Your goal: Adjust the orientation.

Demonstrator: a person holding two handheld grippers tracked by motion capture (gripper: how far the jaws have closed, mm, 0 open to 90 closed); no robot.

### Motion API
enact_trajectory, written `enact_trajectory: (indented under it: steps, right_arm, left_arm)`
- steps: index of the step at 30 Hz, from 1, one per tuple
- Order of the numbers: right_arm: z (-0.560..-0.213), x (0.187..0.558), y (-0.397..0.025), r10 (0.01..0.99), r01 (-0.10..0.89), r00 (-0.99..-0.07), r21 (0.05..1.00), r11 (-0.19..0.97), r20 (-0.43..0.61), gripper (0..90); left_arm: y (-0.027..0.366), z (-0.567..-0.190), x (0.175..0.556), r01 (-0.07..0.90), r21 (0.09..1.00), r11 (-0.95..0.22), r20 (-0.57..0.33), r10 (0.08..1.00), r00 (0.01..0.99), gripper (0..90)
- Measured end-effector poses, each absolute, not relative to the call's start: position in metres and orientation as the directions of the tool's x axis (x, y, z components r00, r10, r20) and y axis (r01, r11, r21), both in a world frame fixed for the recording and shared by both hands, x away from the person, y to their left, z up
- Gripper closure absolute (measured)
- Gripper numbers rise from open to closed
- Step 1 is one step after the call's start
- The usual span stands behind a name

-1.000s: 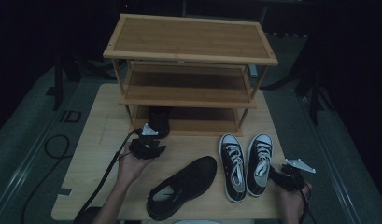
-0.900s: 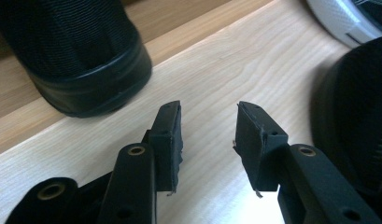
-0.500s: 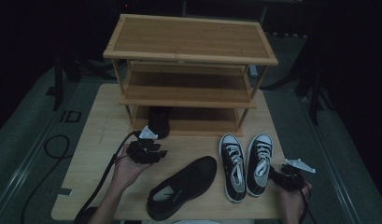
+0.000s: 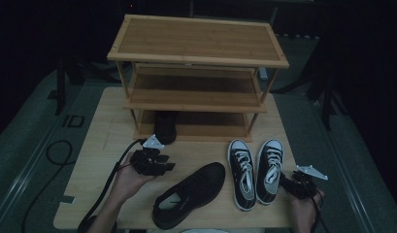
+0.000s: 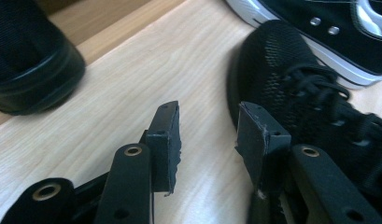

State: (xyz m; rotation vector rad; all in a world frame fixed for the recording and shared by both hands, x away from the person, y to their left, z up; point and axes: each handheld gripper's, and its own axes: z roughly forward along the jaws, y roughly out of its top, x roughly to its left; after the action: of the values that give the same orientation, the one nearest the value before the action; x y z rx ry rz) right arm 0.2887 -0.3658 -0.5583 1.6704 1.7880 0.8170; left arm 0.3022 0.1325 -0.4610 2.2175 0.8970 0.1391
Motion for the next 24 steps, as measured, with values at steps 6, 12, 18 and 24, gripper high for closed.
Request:
enact_trajectory:
  steps: [6,12,18,24]
  right_arm:
    - [-0.558,0.289,-0.366,0.997,0.66,-0.072,0.75,0.041,0.009,40.9]
    - [-0.558,0.289,-0.366,0.997,0.66,-0.072,0.75,0.041,0.009,40.9]
    - [-0.558,0.289,-0.366,0.997,0.66,-0.072,0.75,0.041,0.009,40.9]
    - [-0.558,0.289,-0.366,0.997,0.659,-0.072,0.751,0.04,0.01,41.0]
  left_arm:
    - [0.129,-0.453,0.294,0.532,0.67,-0.518,-0.182,0.58,0.794,59.3]
    - [0.126,-0.446,0.284,0.513,0.662,-0.546,-0.179,0.55,0.816,59.2]
    - [0.123,-0.443,0.276,0.497,0.655,-0.57,-0.185,0.517,0.836,58.7]
    - [0.118,-0.44,0.268,0.48,0.646,-0.593,-0.189,0.485,0.854,57.8]
